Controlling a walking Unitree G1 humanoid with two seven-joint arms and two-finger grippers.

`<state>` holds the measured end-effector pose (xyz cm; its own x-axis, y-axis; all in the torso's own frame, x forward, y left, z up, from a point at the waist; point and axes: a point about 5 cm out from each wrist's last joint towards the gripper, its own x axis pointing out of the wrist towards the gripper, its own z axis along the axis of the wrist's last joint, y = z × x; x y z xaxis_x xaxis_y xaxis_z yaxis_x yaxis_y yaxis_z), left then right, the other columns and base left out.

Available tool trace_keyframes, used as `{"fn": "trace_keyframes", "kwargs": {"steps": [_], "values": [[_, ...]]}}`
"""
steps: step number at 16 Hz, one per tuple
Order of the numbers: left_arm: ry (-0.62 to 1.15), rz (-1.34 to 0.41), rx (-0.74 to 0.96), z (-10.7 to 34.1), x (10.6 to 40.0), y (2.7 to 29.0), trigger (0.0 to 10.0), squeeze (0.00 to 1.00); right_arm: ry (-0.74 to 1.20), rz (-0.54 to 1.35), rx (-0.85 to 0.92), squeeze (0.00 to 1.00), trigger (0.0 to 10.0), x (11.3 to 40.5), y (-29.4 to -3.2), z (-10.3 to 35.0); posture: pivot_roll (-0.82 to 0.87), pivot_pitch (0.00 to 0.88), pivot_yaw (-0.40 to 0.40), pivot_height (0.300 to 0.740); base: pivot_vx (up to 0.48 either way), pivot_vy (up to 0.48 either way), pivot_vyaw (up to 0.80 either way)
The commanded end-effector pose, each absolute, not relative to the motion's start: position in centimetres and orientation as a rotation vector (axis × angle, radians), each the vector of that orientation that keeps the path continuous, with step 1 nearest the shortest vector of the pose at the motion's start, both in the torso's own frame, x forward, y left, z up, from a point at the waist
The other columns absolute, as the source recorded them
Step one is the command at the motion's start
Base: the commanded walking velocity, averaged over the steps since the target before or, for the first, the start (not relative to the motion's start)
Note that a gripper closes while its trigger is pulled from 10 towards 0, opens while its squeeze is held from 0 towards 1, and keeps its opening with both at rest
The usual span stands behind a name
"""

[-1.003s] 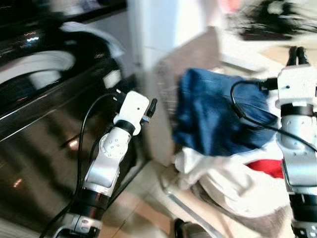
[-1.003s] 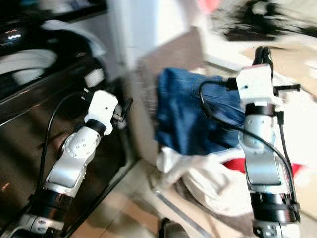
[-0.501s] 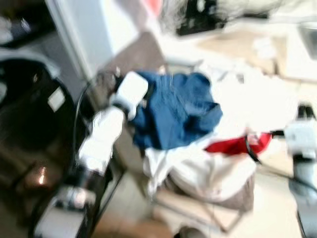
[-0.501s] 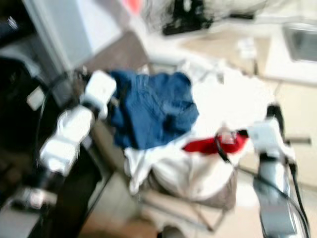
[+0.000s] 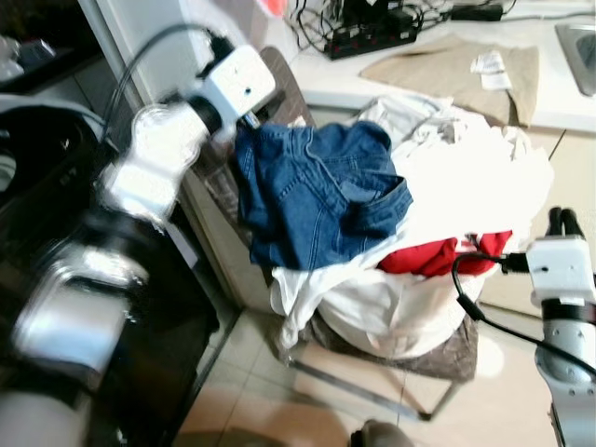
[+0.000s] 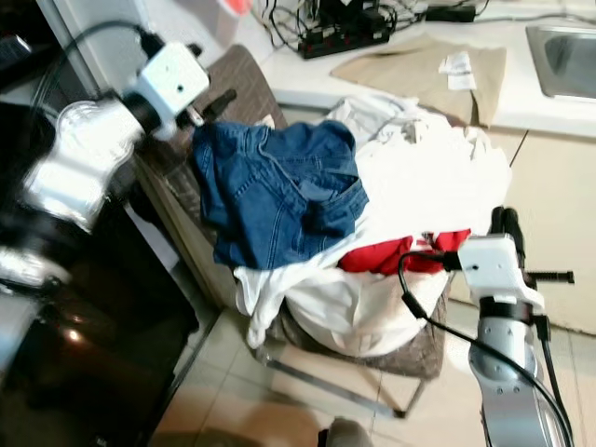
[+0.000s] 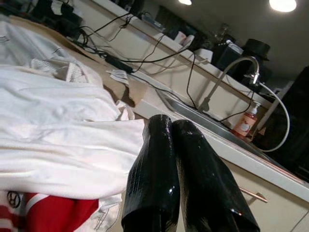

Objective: Clothes washing

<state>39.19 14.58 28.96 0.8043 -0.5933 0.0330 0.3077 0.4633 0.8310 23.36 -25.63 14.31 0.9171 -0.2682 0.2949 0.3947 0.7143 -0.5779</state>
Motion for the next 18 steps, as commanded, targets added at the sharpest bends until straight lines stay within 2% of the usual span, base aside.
{"fn": "trace_keyframes", "kwargs": {"steps": [1,3,6,7,12,18], "values": [[-0.355,-0.594,1.067,30.8,39.4,15.3,10.0,0.0,-0.211,-0.356,-0.68,0.0,10.0,23.2,-25.2,14.4,-0.28,0.042,0.136,0.723,0.0,0.0,0.0],[-0.315,-0.656,1.188,31.6,39.8,15.2,10.0,0.0,-0.21,-0.363,-0.669,0.0,10.0,23.3,-25.0,14.2,-0.29,0.042,0.151,0.723,0.0,0.0,0.0],[-0.249,-0.773,1.257,30.2,40.0,14.2,10.0,0.0,-0.211,-0.361,-0.666,0.0,10.0,23.1,-24.7,14.2,-0.31,0.06,0.164,0.723,0.0,0.0,0.0],[-0.221,-0.838,1.329,30.1,39.9,14.0,10.0,0.0,-0.204,-0.355,-0.676,0.0,10.0,22.4,-24.6,14.2,-0.33,0.084,0.174,0.723,0.0,0.0,0.0],[-0.144,-0.981,1.474,31.2,39.5,14.0,10.0,0.0,-0.157,-0.39,-0.681,0.0,10.0,20.5,-24.9,13.4,-0.36,0.113,0.216,0.723,0.0,0.0,0.0],[-0.151,-1.109,1.501,29.2,39.3,11.3,10.0,0.0,-0.157,-0.405,-0.68,0.0,10.0,20.4,-24.6,13.4,-0.38,0.113,0.235,0.723,0.0,0.0,0.0]]}}
